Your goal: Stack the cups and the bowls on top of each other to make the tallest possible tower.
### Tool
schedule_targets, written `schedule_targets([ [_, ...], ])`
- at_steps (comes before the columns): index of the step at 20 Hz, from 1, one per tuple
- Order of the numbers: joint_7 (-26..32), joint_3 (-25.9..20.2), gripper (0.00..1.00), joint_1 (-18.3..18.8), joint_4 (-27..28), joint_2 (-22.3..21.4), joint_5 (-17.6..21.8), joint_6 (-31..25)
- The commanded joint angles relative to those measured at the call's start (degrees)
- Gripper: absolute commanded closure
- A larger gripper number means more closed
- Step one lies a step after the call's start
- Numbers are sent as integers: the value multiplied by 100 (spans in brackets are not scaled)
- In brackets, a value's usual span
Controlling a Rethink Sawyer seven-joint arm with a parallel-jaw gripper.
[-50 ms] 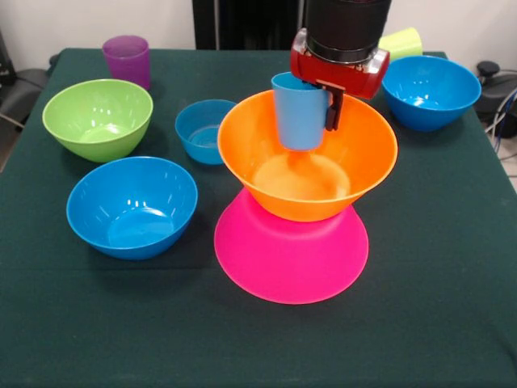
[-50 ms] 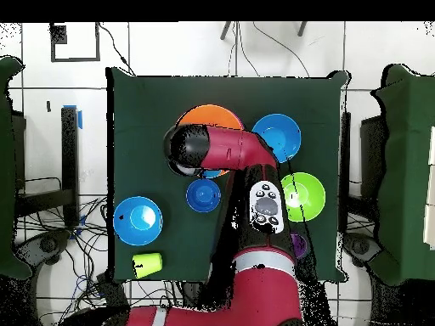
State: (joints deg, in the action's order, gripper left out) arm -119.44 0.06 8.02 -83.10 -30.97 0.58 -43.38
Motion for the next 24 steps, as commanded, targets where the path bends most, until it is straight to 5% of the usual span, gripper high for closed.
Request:
schedule_targets([
  [1,-578,-329,100,-124,-17,429,-172,-820],
  [18,-586,-285,100,-148,-103,464,-314,-782],
  [24,928,-549,100,163,930,837,584,46],
])
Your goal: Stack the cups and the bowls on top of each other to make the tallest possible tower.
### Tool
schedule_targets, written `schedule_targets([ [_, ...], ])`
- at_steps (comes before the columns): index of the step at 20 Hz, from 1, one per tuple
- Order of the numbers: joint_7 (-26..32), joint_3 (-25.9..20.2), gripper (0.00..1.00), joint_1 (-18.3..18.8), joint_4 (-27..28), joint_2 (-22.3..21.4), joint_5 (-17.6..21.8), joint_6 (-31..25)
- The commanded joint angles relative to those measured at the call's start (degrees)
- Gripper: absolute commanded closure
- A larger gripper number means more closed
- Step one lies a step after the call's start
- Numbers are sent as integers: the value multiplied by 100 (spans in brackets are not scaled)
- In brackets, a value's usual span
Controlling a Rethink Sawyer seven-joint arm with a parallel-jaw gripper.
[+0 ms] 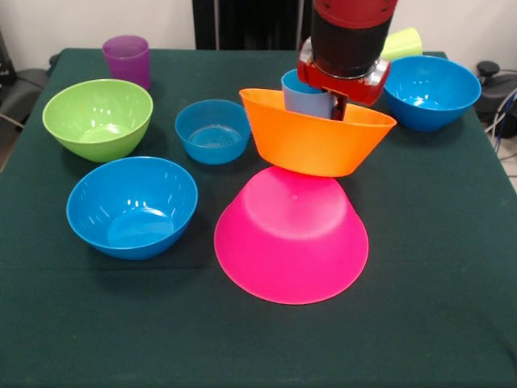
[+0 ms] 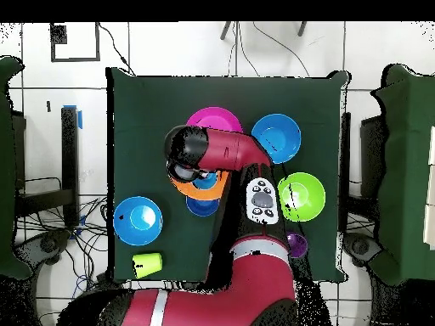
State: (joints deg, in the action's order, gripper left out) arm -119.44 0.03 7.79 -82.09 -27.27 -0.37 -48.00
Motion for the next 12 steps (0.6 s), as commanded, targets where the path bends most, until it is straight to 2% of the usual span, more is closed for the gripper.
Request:
schedule_targets([
  [1,985,-576,100,228,968,511,708,470],
  [4,1021,-621,100,273,1230,546,796,300],
  [12,834,-685,100,328,1323,517,888,156],
])
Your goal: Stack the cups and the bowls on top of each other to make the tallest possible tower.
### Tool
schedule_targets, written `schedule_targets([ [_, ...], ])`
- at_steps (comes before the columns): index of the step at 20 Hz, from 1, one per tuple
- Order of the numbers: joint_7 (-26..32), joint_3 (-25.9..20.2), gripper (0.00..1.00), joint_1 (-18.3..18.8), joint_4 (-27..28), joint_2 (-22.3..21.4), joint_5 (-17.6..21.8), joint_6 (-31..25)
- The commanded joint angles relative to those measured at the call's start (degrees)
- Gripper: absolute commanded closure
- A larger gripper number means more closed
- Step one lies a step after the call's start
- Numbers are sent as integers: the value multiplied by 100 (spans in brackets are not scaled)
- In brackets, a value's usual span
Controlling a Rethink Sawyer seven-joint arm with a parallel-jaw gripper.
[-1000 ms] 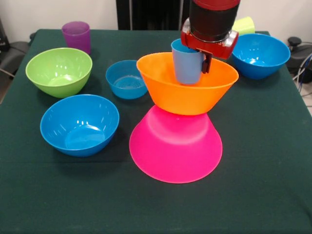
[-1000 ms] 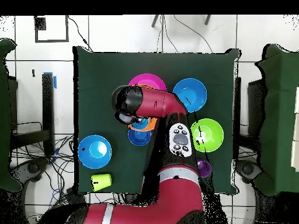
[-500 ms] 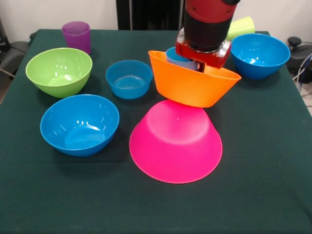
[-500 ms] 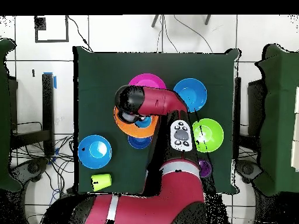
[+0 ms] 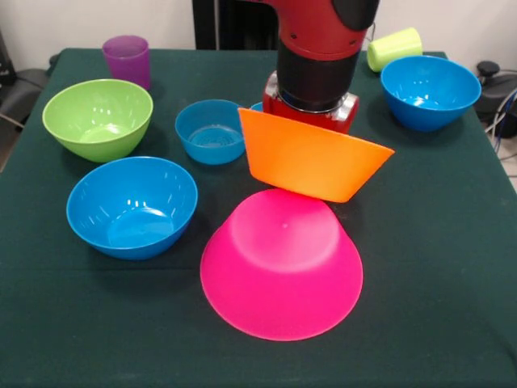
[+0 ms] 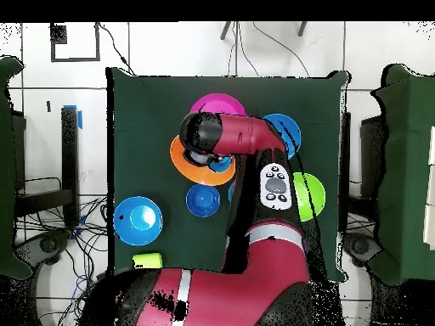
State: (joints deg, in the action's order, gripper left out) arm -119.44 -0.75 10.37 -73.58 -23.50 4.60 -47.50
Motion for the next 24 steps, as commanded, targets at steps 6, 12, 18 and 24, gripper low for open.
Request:
schedule_targets([
  [6,700,-645,100,95,385,145,385,143],
  [12,516,-612,100,75,190,99,363,282],
  [18,435,-608,100,96,126,103,318,230],
  [24,230,-579,100,96,-62,86,213,178],
])
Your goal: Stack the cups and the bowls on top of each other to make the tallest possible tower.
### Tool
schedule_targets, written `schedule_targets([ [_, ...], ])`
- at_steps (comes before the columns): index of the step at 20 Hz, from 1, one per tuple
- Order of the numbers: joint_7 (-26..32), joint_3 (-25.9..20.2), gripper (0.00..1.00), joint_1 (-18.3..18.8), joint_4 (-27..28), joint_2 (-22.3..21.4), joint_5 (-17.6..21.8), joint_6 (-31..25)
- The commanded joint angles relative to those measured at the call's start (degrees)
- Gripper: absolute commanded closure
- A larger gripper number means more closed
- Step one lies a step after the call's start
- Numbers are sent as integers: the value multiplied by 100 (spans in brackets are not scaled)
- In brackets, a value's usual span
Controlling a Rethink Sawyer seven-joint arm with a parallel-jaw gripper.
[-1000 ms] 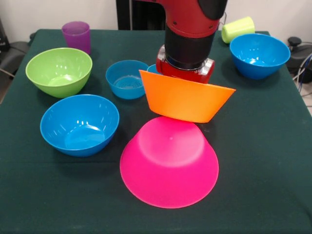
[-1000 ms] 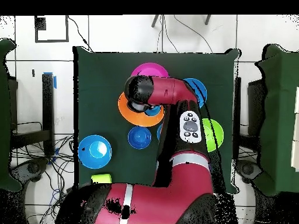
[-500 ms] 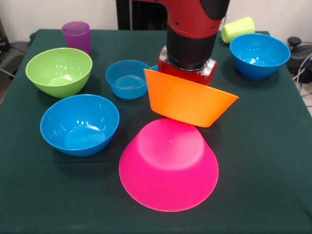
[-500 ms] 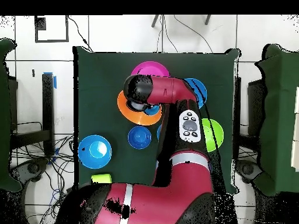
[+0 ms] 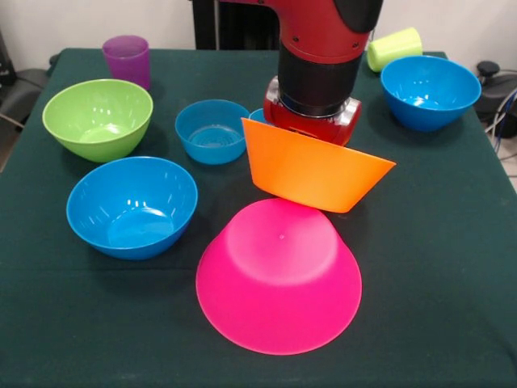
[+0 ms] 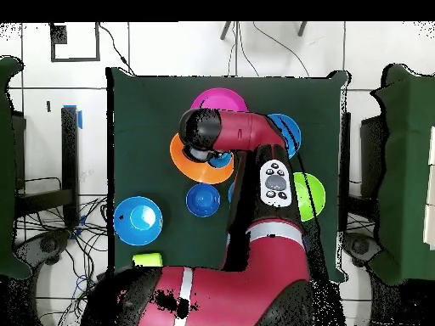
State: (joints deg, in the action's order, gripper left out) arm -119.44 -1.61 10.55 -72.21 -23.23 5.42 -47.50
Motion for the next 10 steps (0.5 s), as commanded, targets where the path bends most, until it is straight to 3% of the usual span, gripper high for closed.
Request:
schedule_targets([
  [1,134,-472,100,63,-246,53,84,138],
  [6,-269,-438,100,55,-544,97,-136,152],
  [10,-275,-379,100,-14,-573,46,-138,79],
])
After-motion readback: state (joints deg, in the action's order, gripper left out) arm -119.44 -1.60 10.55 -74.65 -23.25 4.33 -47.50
